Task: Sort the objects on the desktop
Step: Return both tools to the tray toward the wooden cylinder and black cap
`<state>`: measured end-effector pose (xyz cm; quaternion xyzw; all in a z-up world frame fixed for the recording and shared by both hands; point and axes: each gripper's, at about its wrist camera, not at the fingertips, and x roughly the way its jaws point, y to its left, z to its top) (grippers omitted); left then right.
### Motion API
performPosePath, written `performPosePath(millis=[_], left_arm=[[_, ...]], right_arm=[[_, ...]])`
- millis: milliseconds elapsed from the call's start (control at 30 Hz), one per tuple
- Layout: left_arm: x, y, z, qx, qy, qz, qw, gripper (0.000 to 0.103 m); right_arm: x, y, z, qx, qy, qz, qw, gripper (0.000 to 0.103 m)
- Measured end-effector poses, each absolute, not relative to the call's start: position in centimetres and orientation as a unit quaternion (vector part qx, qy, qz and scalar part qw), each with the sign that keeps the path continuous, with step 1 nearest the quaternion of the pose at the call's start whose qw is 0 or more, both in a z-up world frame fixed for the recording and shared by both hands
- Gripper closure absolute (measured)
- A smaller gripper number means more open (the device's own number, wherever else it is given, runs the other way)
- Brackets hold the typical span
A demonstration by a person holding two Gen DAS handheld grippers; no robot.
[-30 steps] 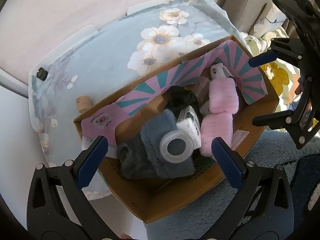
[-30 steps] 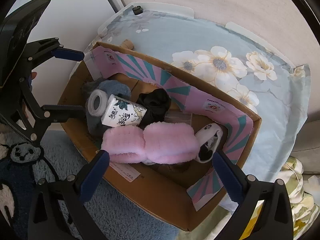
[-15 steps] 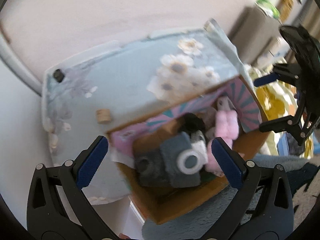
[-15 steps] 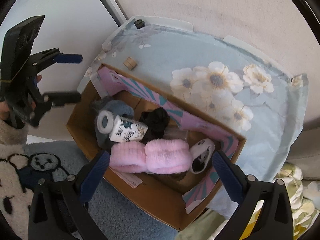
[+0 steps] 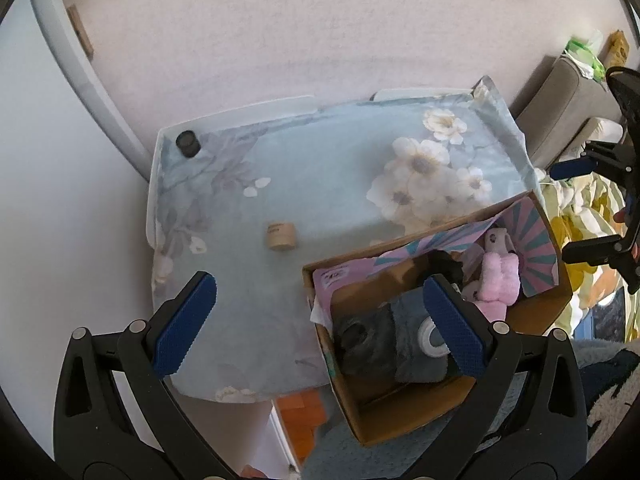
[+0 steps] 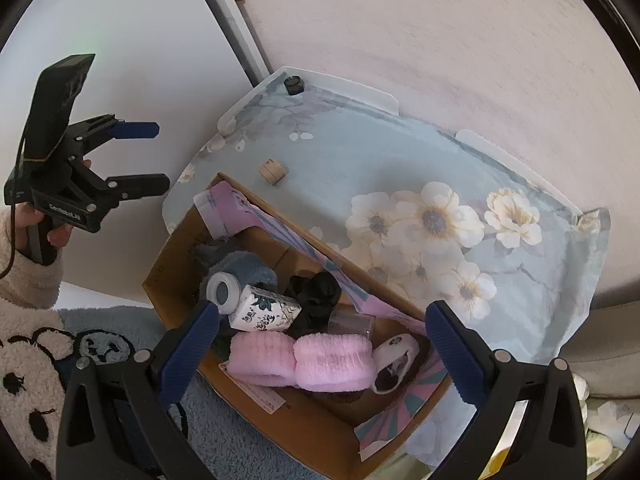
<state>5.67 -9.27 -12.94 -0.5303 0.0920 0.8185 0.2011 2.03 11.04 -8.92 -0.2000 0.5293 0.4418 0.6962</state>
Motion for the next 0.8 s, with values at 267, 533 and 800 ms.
performPosePath(millis=[267,533,800], left_arm=[[6.1,-9.3,-13.1,-0.533,0.091,0.817,0.203,0.0],[5.6,-10.0,-12.4,-0.523,0.088,0.825,0.194,0.0],[1.2,-13.6,-11.1,-0.513,0.049,0.843,0.154,0.0]], right_arm=[[2.2,11.6,-8.6,-0.205,0.522,0.454,0.692,0.0],[2.5,11.8,-7.9,-0.222,0.502,0.456,0.701,0.0],[5.4,14.2,-6.5,-0.247,0.471,0.453,0.715,0.0]])
